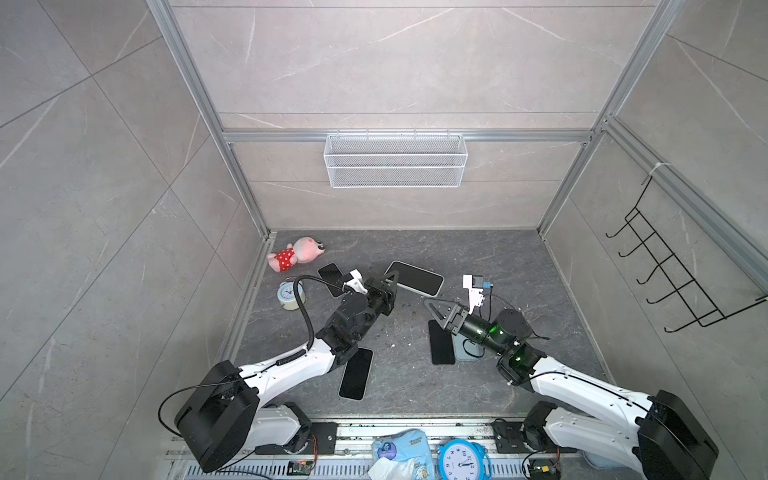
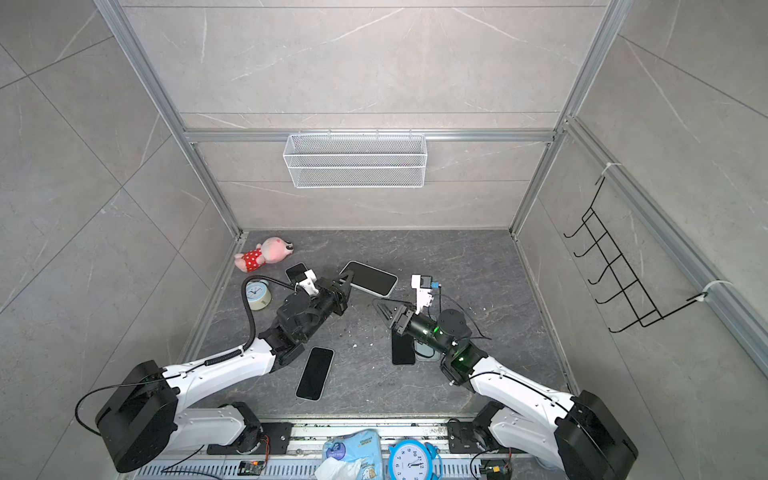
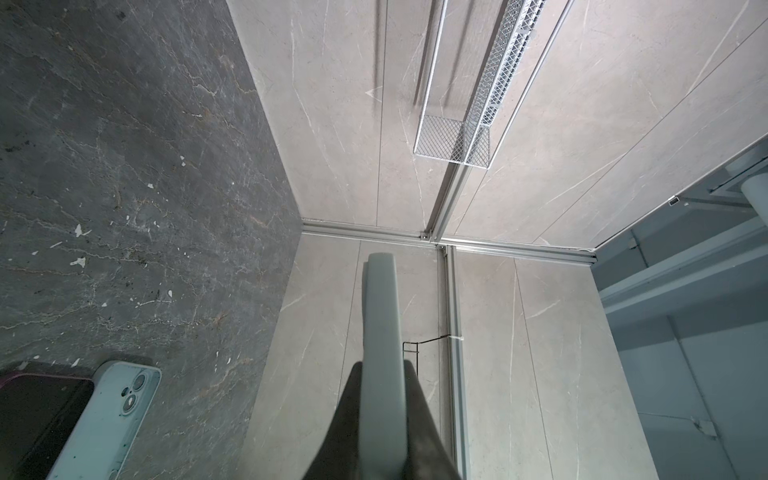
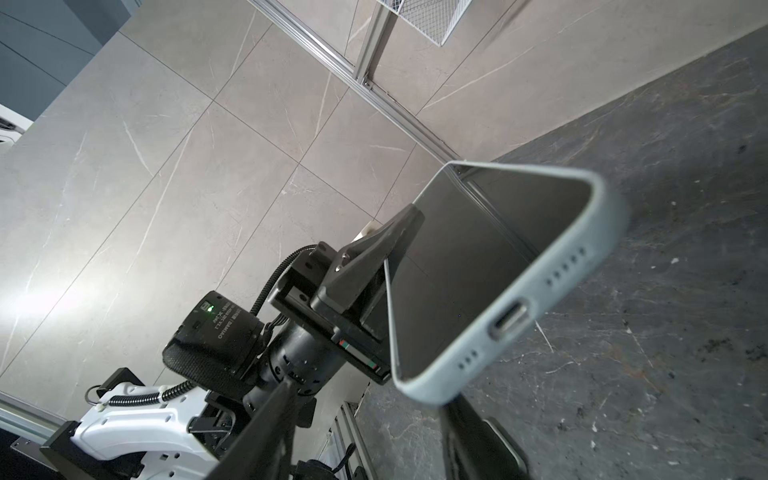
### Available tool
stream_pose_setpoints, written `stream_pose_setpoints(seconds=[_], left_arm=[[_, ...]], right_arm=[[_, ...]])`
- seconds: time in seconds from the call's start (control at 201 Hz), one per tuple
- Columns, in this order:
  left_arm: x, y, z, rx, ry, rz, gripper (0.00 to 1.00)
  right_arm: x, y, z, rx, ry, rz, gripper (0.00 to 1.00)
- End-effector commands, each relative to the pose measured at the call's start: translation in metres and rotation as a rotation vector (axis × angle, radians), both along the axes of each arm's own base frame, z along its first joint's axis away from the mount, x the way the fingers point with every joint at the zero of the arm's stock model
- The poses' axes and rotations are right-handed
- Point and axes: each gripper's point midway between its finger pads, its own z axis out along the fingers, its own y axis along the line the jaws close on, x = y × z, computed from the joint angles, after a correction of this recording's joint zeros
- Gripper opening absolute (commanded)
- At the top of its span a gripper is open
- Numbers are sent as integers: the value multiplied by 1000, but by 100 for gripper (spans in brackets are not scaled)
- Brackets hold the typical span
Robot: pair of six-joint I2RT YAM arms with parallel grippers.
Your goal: Take the phone out of the phone case
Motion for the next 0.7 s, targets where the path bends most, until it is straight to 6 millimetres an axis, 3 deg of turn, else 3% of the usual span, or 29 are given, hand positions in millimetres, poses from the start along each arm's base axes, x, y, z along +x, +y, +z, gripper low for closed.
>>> stream_pose_setpoints(seconds=[0.0, 0.304, 0.692], left_arm=[[-6, 5, 49, -98, -140, -7, 0], [-6, 3, 51, -94, -156, -13, 0], [-4, -6, 53, -75, -155, -40, 0]], right_arm=[[5, 1, 17, 74, 0, 18, 50], [16, -7, 13, 118, 39, 4, 42], [12, 2, 5, 102, 42, 75, 12]])
